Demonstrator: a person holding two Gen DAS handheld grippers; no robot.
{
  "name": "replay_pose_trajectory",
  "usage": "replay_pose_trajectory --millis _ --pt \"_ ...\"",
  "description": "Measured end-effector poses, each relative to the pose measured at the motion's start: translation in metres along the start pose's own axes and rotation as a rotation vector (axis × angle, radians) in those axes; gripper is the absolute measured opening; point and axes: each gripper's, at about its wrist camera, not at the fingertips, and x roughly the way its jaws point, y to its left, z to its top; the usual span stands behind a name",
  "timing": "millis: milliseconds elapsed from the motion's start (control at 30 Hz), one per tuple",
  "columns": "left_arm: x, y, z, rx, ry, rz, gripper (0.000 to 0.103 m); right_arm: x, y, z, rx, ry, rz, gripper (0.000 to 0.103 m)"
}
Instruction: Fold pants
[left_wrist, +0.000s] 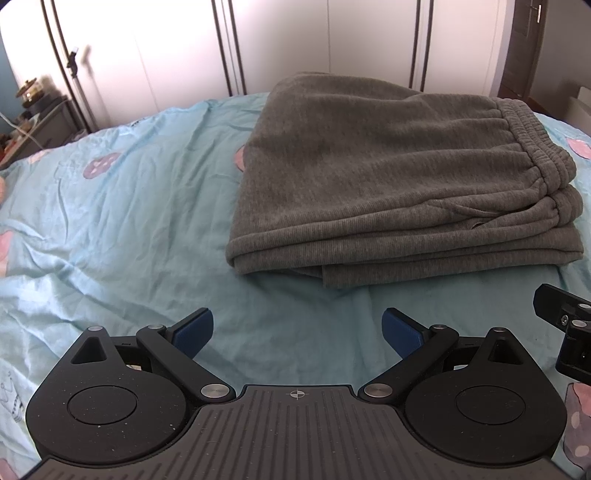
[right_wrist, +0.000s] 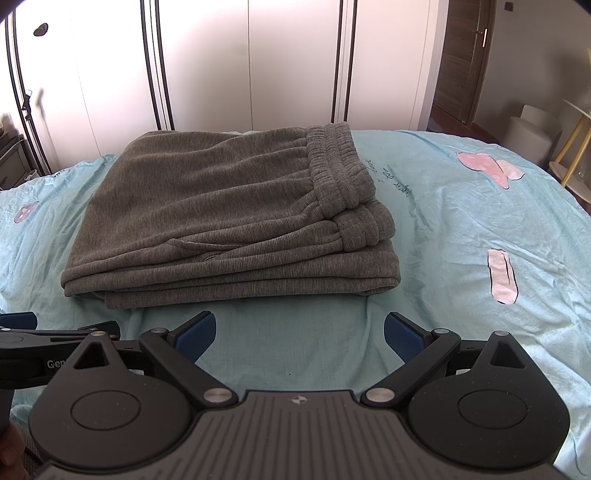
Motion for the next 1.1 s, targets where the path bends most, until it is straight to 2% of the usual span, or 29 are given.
replay_pose_trajectory --millis 1100 --pt "0.0014 0.0003 0.0002 0.001 0.003 -0.006 0.101 0.0008 0.0002 -0.0011 -0.005 0.002 0.002 0.098"
